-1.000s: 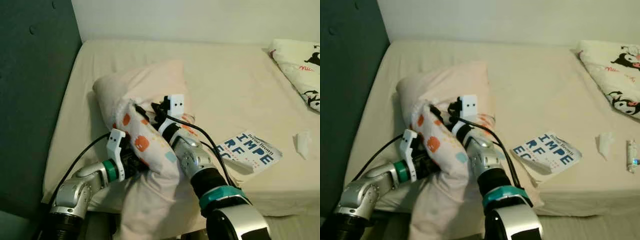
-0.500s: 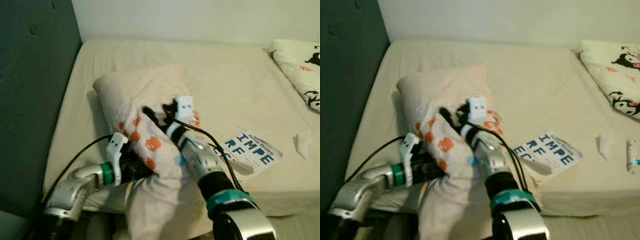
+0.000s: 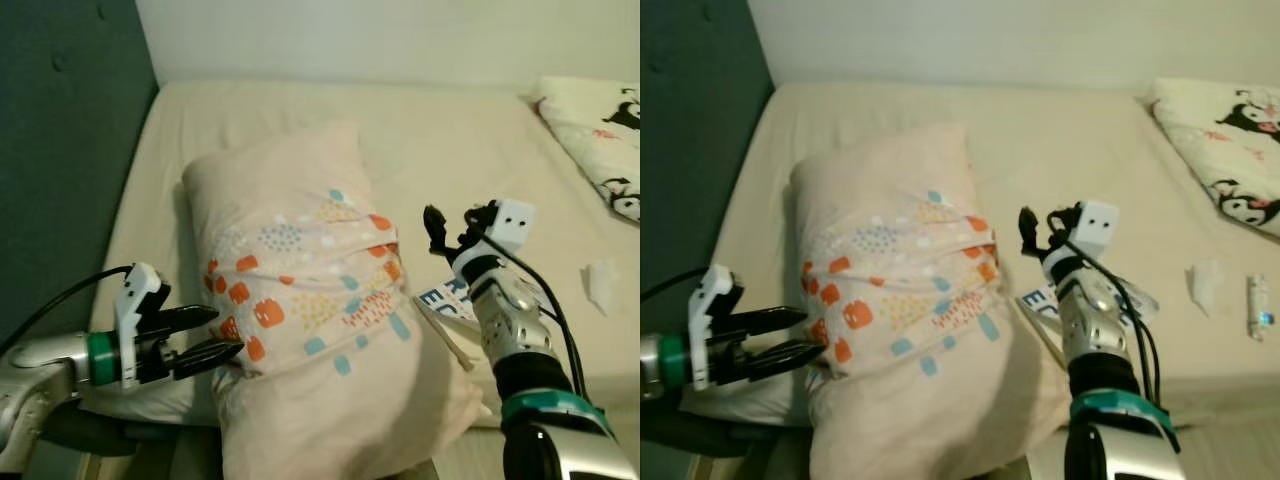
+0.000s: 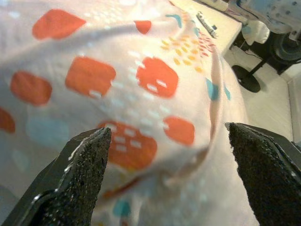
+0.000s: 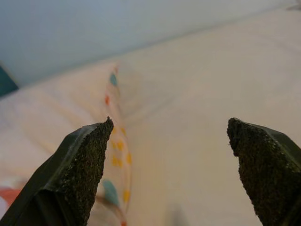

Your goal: Clean up the room

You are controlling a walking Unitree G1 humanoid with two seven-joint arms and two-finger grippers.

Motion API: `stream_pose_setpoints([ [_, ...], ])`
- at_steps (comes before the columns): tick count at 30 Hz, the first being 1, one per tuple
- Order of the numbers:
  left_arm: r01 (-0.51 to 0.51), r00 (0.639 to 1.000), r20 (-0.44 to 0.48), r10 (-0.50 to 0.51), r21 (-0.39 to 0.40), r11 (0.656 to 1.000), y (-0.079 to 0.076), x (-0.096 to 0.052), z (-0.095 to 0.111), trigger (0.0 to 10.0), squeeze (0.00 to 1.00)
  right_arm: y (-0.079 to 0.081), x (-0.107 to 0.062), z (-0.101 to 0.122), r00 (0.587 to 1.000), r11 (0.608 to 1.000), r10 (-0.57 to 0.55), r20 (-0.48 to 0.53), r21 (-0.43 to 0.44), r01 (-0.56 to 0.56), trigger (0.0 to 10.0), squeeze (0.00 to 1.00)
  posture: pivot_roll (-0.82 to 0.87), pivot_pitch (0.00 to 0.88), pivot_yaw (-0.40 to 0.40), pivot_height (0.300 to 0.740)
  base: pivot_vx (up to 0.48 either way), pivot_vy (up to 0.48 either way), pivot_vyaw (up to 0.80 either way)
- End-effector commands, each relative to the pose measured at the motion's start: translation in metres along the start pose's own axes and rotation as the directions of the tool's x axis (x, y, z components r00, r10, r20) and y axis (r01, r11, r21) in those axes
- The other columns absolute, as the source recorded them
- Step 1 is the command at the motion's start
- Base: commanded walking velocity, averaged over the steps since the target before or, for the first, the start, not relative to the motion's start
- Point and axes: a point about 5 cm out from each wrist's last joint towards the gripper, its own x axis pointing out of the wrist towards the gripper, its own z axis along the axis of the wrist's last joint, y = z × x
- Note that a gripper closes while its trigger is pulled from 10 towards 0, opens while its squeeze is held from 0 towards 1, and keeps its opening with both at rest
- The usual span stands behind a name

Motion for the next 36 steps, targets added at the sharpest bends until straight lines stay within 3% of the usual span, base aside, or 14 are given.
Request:
stream_pose_setpoints([
  [1,0.022,1.000,0.001,-0.022,-0.012,1.000,-0.004,-0.005,0.000,10.0,0.00,0.000,0.001,0.005,1.000,0.999,-0.008,0.011,0.039,0.007,10.0,0.00,0.17,0.099,-0.014,0.575,0.000,0.000,0.00],
  [6,0.062,0.980,0.187,-0.063,0.013,0.998,-0.020,-0.017,0.044,10.0,0.00,-0.003,-0.007,-0.003,0.999,1.000,-0.006,-0.037,-0.026,0.005,10.0,0.00,0.16,0.095,-0.023,0.575,0.000,0.000,0.00],
  [11,-0.090,0.934,0.350,0.065,0.057,0.994,-0.018,-0.018,0.068,10.0,0.00,0.006,-0.018,-0.025,0.997,0.996,0.018,-0.081,-0.082,-0.024,10.0,0.00,0.17,0.089,-0.043,0.575,0.000,0.000,0.00],
  [14,-0.240,0.889,0.422,0.181,0.092,0.966,-0.016,0.005,0.077,10.0,0.00,0.031,-0.024,-0.040,0.992,0.993,0.093,-0.087,-0.069,-0.099,10.0,0.00,0.18,0.082,-0.067,0.575,0.000,0.000,0.00],
  [15,-0.240,0.889,0.422,0.181,0.092,0.966,-0.016,0.005,0.077,10.0,0.00,0.031,-0.024,-0.040,0.992,0.993,0.093,-0.087,-0.069,-0.099,10.0,0.00,0.18,0.082,-0.067,0.575,0.000,0.000,0.00],
  [17,-0.364,0.843,0.451,0.292,0.079,0.928,-0.007,0.023,0.073,10.0,0.00,0.051,-0.027,-0.048,0.984,0.983,0.159,-0.081,-0.084,-0.166,10.0,0.00,0.18,0.075,-0.069,0.575,0.000,0.000,0.00],
  [18,-0.364,0.843,0.451,0.292,0.079,0.928,-0.007,0.023,0.073,10.0,0.00,0.051,-0.027,-0.048,0.984,0.983,0.159,-0.081,-0.084,-0.166,10.0,0.00,0.18,0.075,-0.069,0.575,0.000,0.000,0.00],
  [22,-0.523,0.803,0.387,0.452,0.096,0.847,0.007,0.053,0.054,10.0,0.00,0.077,-0.036,-0.060,0.961,0.947,0.254,-0.105,-0.175,-0.269,10.0,0.00,0.17,0.060,-0.070,0.575,0.000,0.000,0.00],
  [26,-0.592,0.776,0.338,0.532,0.100,0.800,0.015,0.069,0.041,10.0,0.00,0.087,-0.042,-0.069,0.959,0.947,0.257,-0.118,-0.168,-0.275,10.0,0.00,0.17,0.055,-0.075,0.575,0.000,0.000,0.00],
  [29,-0.626,0.757,0.323,0.568,0.111,0.772,0.020,0.074,0.038,10.0,0.00,0.088,-0.045,-0.072,0.967,0.959,0.230,-0.111,-0.144,-0.245,10.0,0.00,0.17,0.047,-0.065,0.575,0.000,0.000,0.00],
  [30,-0.671,0.722,0.308,0.619,0.092,0.736,0.025,0.077,0.035,10.0,0.00,0.088,-0.048,-0.073,0.975,0.969,0.202,-0.098,-0.126,-0.213,10.0,0.00,0.17,0.039,-0.049,0.575,0.000,0.000,0.00],
  [31,-0.671,0.722,0.308,0.619,0.092,0.736,0.025,0.077,0.035,10.0,0.00,0.088,-0.048,-0.073,0.975,0.969,0.202,-0.098,-0.126,-0.213,10.0,0.00,0.17,0.039,-0.049,0.575,0.000,0.000,0.00],
  [32,-0.703,0.696,0.295,0.654,0.096,0.705,0.029,0.078,0.032,10.0,0.00,0.087,-0.052,-0.074,0.979,0.975,0.182,-0.087,-0.115,-0.192,10.0,0.00,0.16,0.029,-0.028,0.575,0.000,0.000,0.00],
  [36,-0.717,0.681,0.306,0.665,0.097,0.690,0.028,0.083,0.027,10.0,0.00,0.082,-0.062,-0.077,0.988,0.988,0.136,-0.072,-0.070,-0.141,10.0,0.00,0.16,0.005,-0.017,0.580,0.000,0.000,0.00],
])
